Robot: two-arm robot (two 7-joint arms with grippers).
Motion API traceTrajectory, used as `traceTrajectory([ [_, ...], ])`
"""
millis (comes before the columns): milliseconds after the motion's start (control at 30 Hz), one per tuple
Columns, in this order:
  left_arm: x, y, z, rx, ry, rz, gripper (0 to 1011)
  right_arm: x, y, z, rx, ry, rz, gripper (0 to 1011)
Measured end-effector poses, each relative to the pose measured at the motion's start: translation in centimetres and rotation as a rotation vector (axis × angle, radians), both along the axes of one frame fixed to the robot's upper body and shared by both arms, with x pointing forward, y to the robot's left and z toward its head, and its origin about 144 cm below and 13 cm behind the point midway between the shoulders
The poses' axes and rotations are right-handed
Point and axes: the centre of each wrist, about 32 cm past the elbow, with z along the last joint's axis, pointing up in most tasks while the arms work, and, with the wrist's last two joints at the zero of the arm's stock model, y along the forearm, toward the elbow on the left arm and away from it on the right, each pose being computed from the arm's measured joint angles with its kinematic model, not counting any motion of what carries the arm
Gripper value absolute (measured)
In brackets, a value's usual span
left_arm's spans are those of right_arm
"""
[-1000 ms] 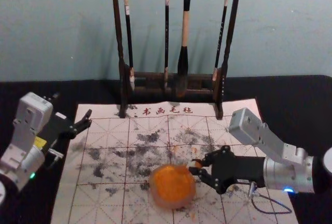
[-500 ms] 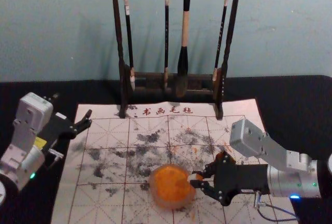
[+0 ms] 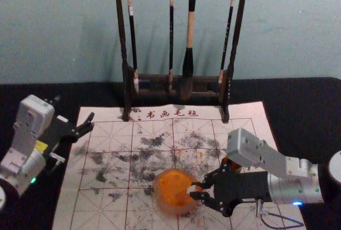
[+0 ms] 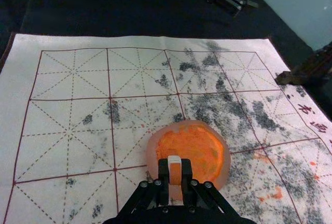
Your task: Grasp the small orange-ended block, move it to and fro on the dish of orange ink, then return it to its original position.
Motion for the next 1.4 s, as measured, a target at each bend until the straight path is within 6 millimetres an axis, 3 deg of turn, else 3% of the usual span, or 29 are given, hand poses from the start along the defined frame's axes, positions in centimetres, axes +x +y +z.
traceTrajectory([
  [733,0.0,0.0,0.0,0.0,0.0,0.0,1001,1.5,1.2,-0.4,-0.024,0.001,-0.022,100],
  [1400,0.0,0.0,0.0,0.0,0.0,0.0,1001,1.2,-0.4,0.5,-0.039,-0.02,-0.061,100],
])
